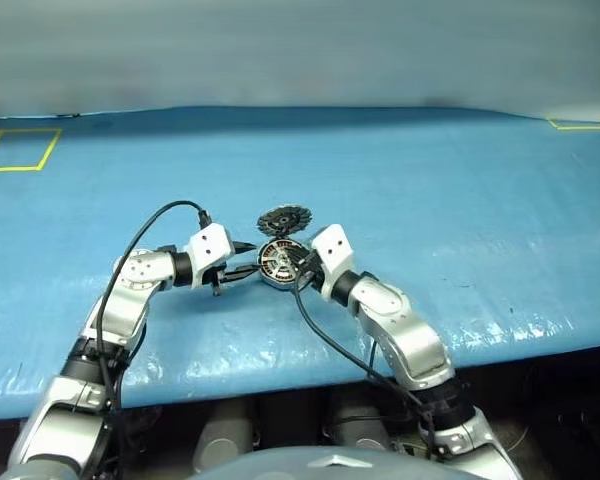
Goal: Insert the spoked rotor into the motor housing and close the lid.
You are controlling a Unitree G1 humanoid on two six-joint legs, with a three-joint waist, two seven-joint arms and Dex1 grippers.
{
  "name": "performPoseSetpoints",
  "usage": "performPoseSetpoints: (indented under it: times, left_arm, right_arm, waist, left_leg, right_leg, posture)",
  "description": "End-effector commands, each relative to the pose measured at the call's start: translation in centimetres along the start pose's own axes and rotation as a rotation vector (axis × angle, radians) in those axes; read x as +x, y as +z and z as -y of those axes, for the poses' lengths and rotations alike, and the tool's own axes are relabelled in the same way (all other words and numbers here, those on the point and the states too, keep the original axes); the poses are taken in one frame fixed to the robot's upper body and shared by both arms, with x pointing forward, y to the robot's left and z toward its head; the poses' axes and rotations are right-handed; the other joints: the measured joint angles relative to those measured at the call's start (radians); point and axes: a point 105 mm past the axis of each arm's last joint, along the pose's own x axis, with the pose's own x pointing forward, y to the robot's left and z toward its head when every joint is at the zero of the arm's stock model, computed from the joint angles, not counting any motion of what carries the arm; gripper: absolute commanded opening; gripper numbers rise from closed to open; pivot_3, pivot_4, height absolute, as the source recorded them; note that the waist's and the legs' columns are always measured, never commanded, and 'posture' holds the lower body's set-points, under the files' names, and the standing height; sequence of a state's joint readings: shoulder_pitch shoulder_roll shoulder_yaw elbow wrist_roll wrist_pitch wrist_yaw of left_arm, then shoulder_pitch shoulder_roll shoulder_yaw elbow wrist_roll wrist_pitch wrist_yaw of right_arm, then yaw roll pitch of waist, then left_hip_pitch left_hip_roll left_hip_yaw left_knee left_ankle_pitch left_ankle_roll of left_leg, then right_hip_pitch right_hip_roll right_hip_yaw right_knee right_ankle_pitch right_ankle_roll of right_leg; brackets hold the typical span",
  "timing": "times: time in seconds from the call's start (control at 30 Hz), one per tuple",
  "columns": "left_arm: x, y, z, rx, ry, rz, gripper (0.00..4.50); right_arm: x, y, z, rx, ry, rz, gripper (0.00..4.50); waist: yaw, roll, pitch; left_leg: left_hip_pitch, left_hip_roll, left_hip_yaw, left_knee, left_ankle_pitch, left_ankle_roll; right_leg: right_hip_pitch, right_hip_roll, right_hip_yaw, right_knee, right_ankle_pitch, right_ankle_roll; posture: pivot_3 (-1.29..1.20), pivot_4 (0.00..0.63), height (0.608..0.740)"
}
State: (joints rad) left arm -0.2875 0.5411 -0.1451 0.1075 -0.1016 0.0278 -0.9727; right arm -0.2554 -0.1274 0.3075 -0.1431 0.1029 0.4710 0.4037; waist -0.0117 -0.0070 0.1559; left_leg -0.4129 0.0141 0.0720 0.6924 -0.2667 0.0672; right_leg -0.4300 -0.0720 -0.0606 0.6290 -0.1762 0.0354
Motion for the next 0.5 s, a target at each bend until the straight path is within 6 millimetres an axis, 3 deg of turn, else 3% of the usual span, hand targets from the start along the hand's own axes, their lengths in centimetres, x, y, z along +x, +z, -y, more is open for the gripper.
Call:
performPoseSetpoints:
  times: [0.03,0.2,0.5]
  left_arm:
    - [-0.3,1.1,0.0,0.017,0.082,0.074,1.92]
    - [0.0,0.8,1.4,-0.035,0.114,0.109,1.92]
    - [0.2,0.6,2.5,-0.07,0.142,0.125,1.92]
  right_arm:
    - [1.0,0.5,-0.3,-0.011,0.035,-0.002,0.0]
    - [1.7,-0.5,-0.2,-0.018,0.05,-0.067,0.0]
    - [1.3,-2.9,0.2,0.007,0.004,-0.193,0.0]
  waist:
    - [0.0,0.0,0.0]
    - [0.0,0.0,0.0]
    - [0.0,0.001,-0.003]
  left_leg:
    - [0.0,0.0,0.0,0.0,0.0,0.0]
    - [0.0,0.0,0.0,0.0,0.0,0.0]
    - [0.002,0.0,0.0,0.0,0.0,0.0]
  right_leg:
    - [0.0,0.0,0.0,0.0,0.0,0.0]
    - [0.0,0.0,-0.001,0.0,0.0,0.0]
    - [0.001,0.0,-0.001,0.002,0.0,-0.001]
  posture:
    - [0.0,0.15,0.74]
    - [0.0,0.15,0.74]
    - [0.0,0.15,0.74]
